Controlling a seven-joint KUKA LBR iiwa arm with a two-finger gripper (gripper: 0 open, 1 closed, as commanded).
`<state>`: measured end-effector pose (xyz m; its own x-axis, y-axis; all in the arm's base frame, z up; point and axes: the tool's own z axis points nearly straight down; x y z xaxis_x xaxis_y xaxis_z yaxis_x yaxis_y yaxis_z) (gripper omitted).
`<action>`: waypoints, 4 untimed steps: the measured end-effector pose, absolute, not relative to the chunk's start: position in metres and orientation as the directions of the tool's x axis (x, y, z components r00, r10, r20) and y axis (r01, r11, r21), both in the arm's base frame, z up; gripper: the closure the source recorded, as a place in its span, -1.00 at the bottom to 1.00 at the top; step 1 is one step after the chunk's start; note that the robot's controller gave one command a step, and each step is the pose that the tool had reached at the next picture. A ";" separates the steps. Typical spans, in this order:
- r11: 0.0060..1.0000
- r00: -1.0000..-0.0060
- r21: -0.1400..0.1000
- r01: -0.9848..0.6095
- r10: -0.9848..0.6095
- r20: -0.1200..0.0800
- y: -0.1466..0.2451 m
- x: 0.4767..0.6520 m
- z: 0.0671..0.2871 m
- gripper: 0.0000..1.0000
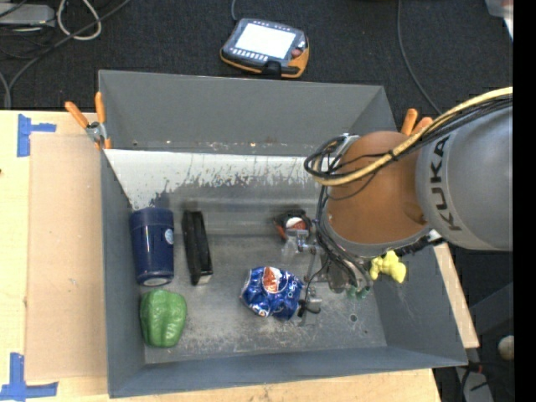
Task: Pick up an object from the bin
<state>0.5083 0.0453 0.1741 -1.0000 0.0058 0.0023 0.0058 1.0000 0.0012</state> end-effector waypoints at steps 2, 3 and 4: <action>0.985 -0.985 0.002 -0.171 -0.171 0.005 0.118 0.483 0.162 -1.00; 0.990 -0.990 0.007 -0.138 -0.138 0.003 0.123 0.497 0.156 -1.00; 0.988 -0.988 0.004 -0.156 -0.156 0.005 0.088 0.490 0.177 -1.00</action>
Offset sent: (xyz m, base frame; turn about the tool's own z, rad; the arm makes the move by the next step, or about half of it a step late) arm -0.0268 0.0787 -0.0120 -0.1899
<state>0.4897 0.0881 0.1770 -0.9877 -0.1560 0.0055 -0.1560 0.9877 0.0044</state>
